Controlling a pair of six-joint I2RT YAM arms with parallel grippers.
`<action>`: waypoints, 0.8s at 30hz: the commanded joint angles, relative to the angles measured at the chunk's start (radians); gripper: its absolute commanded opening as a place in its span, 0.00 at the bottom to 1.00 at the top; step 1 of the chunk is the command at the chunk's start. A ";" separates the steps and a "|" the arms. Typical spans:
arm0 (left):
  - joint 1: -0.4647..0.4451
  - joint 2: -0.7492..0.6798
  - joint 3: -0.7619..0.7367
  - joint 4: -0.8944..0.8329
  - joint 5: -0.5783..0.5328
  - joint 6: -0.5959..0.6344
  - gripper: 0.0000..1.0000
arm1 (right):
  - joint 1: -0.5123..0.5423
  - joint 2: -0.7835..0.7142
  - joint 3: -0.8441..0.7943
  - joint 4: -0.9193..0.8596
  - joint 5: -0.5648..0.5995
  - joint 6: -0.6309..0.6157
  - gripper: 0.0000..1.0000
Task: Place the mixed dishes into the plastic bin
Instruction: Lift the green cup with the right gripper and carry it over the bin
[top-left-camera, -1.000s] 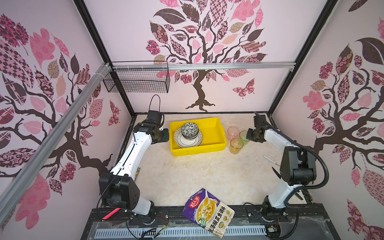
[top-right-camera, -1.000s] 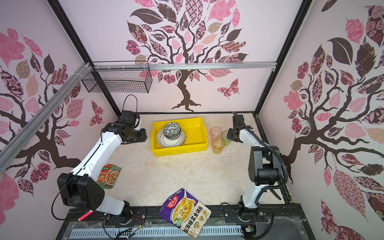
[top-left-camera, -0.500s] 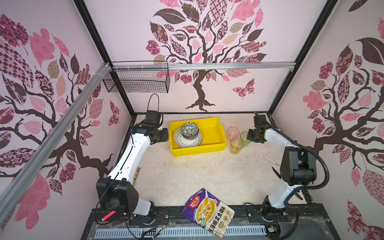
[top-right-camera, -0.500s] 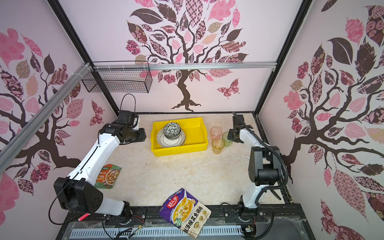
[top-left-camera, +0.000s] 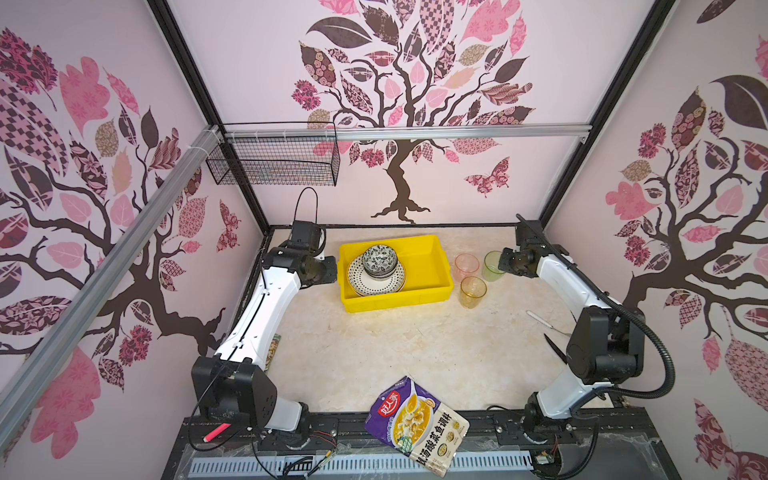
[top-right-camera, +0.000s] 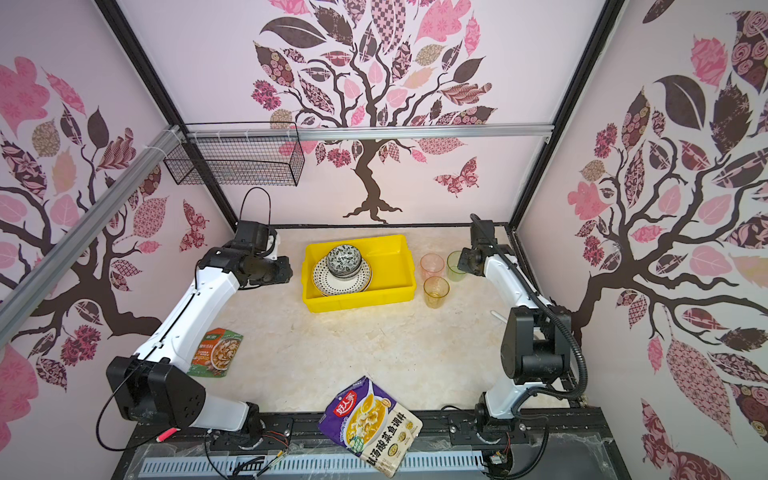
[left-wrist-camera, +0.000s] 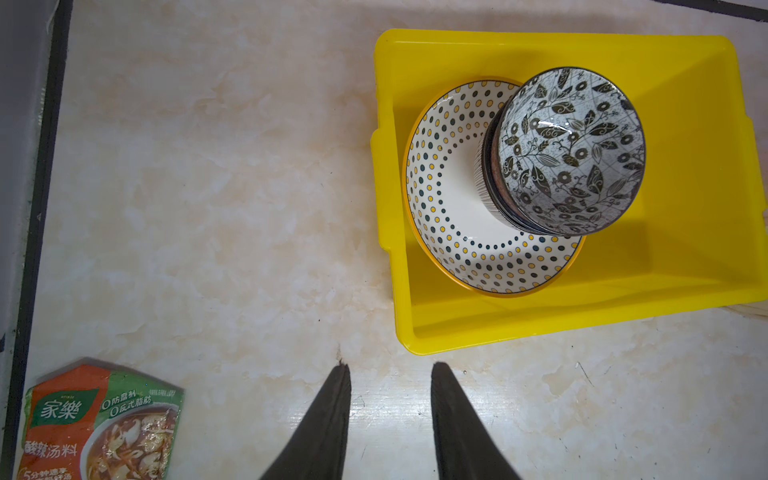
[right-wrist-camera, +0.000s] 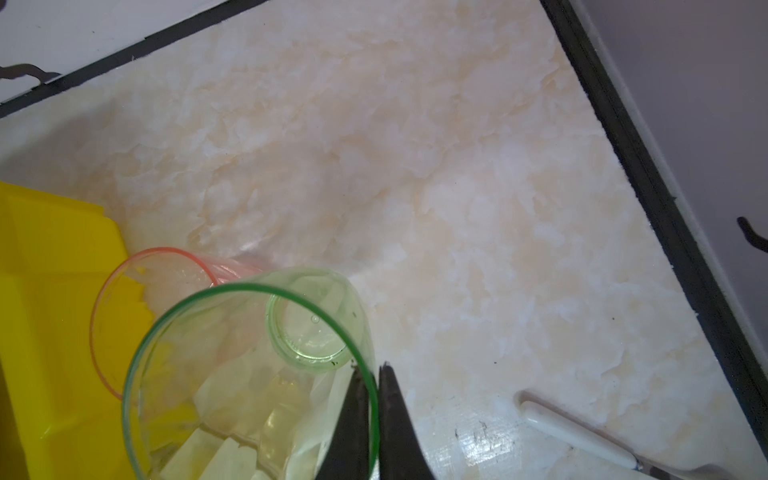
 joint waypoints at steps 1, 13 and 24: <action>0.003 -0.026 -0.029 0.015 0.013 0.000 0.36 | -0.005 -0.060 0.053 -0.027 -0.022 0.009 0.00; 0.003 -0.043 -0.053 0.030 0.029 -0.007 0.36 | 0.003 -0.119 0.127 -0.054 -0.110 0.046 0.00; 0.003 -0.054 -0.053 0.032 0.028 -0.014 0.36 | 0.141 -0.048 0.253 -0.098 -0.097 0.014 0.00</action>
